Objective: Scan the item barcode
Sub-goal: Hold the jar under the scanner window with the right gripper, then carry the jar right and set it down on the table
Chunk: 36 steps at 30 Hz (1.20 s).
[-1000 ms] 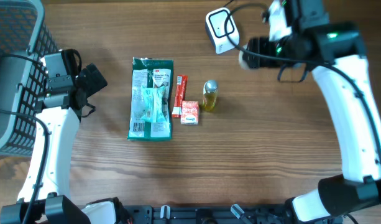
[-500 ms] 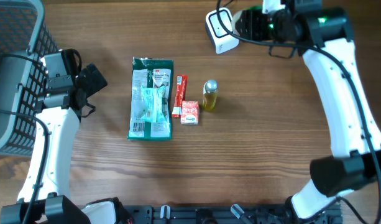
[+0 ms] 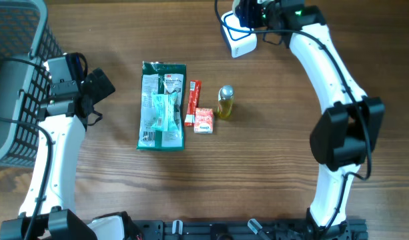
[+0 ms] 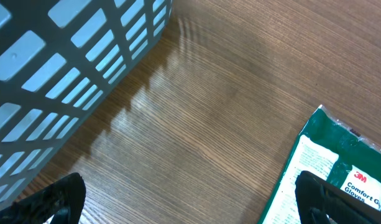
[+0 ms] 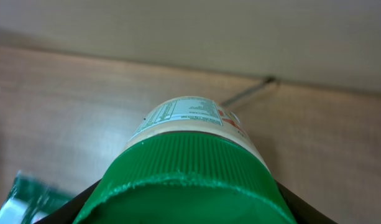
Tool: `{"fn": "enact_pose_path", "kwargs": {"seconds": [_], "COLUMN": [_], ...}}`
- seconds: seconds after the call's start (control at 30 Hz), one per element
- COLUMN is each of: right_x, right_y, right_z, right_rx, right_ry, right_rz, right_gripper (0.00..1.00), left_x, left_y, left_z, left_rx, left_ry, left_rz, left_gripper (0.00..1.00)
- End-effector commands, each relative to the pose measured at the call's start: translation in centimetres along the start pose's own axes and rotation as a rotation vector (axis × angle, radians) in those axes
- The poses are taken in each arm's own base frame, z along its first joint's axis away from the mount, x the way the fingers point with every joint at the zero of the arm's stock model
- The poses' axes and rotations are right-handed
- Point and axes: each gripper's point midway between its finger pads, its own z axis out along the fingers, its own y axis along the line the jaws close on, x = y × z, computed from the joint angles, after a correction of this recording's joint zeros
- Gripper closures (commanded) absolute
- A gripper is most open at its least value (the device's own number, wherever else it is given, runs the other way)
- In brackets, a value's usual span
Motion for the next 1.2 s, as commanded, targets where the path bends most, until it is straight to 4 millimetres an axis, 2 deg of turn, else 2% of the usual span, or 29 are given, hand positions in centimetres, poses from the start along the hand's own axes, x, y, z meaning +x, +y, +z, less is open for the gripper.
{"fn": "enact_pose_path", "kwargs": {"seconds": [0.0,0.17,0.3,0.6,0.83,0.93,1.0,1.13,1.17], "right_x": [-1.2,-0.8,0.3,0.9,2.4,2.4,1.5,-1.8,-3.0], "right_y": [-0.1,-0.3,0.3,0.2,0.1,0.4,0.9,1.5,1.4], "right_z": [1.8,4.4,6.3,7.4,9.0,9.0,8.5,5.2,3.8], "right_rx": [-0.003,-0.016,-0.076,-0.087,-0.100,-0.117,-0.150,-0.200,-0.197], "right_ry": [-0.072,-0.104,-0.097,-0.098,-0.073,-0.077,-0.101,-0.172,-0.192], "right_rz": [-0.019,-0.019,-0.023,-0.030,-0.025,-0.026,-0.033,-0.031,-0.023], "right_gripper": [0.96,0.96,0.96,0.96,0.96,0.95,0.94,0.92,0.92], "left_x": [-0.7,-0.7,-0.7,-0.7,-0.7,-0.7,-0.7,-0.7,-0.7], "left_y": [-0.1,-0.1,-0.1,-0.1,-0.1,-0.1,-0.1,-0.1,-0.1], "left_z": [-0.4,-0.4,-0.4,-0.4,-0.4,-0.4,-0.4,-0.4,-0.4], "left_rx": [0.008,0.008,0.008,0.008,0.008,0.008,0.008,0.008,0.008], "left_ry": [-0.015,-0.015,-0.015,-0.015,-0.015,-0.015,-0.015,-0.015,-0.015], "left_rz": [0.009,0.009,0.009,0.009,0.009,0.009,0.009,0.009,0.009], "left_gripper": [0.00,0.00,0.00,0.00,0.00,0.00,0.00,0.00,0.00]}}
